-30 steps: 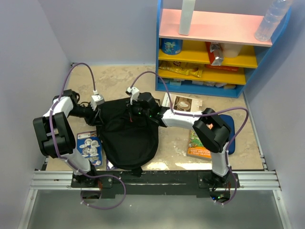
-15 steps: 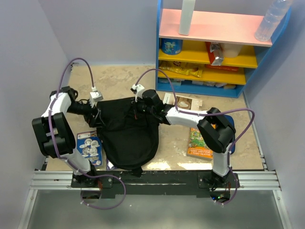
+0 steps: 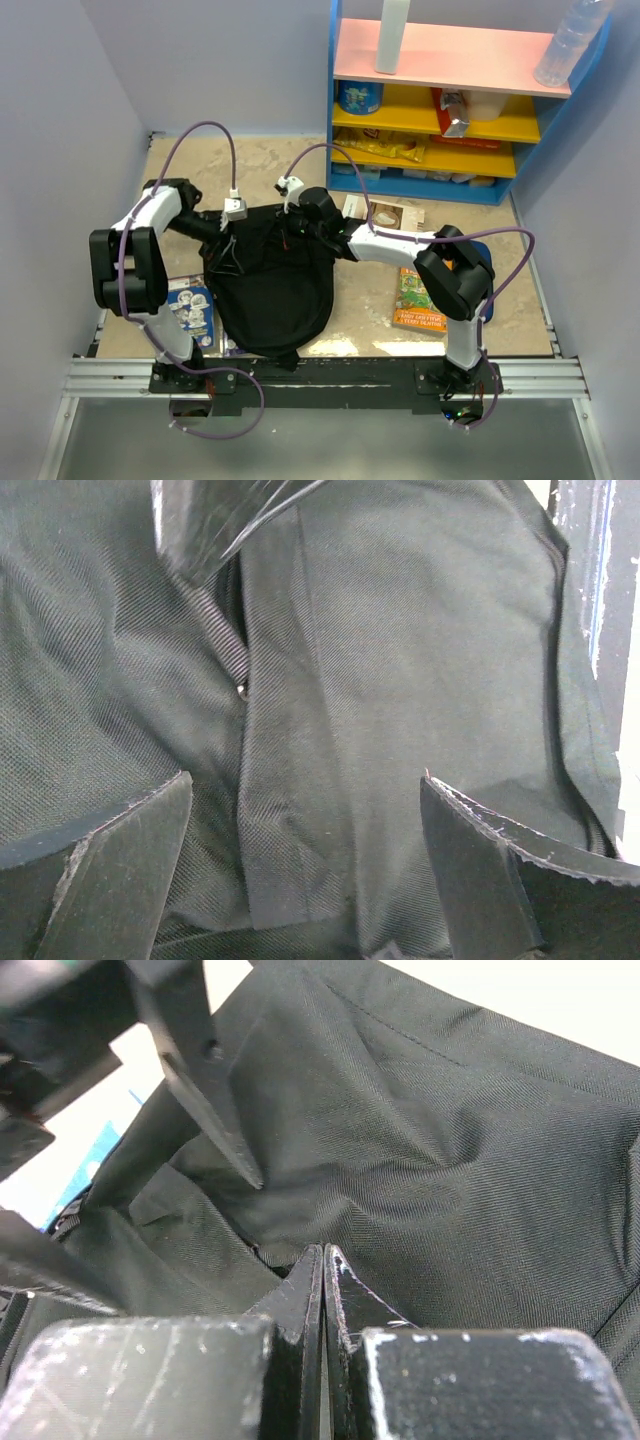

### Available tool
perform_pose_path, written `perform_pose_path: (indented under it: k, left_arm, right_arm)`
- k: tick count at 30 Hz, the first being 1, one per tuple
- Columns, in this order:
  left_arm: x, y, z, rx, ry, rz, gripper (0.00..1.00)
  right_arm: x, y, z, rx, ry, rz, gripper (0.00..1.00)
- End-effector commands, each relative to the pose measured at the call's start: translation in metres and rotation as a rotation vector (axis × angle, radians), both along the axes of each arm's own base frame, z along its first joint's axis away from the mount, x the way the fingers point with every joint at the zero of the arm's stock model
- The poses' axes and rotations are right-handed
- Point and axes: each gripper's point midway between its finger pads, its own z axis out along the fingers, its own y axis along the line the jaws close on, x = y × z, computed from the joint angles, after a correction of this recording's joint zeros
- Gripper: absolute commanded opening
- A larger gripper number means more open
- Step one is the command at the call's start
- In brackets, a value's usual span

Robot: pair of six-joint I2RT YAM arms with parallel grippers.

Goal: Pack the student bag
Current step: Zip the student bag at the center of the board.

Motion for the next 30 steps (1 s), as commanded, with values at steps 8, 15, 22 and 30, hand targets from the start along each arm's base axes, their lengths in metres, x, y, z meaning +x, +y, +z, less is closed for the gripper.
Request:
perform_pose_path:
  k: [8, 15, 22, 30]
  left_arm:
    - [0.044, 0.0, 0.023, 0.001, -0.188, 0.073, 1.0]
    - [0.034, -0.006, 0.03, -0.037, -0.145, 0.032, 1.0]
    - [0.011, -0.002, -0.004, -0.012, 0.0, -0.031, 1.0]
    - [0.009, -0.002, -0.007, 0.017, 0.005, -0.041, 0.77]
  right_arm:
    - [0.003, 0.0, 0.024, 0.061, -0.044, 0.007, 0.0]
    - [0.001, 0.0, 0.024, 0.072, -0.036, 0.012, 0.0]
    - [-0.001, 0.0, 0.027, 0.078, -0.039, 0.018, 0.0]
    - [0.001, 0.0, 0.029, 0.081, -0.046, 0.014, 0.0]
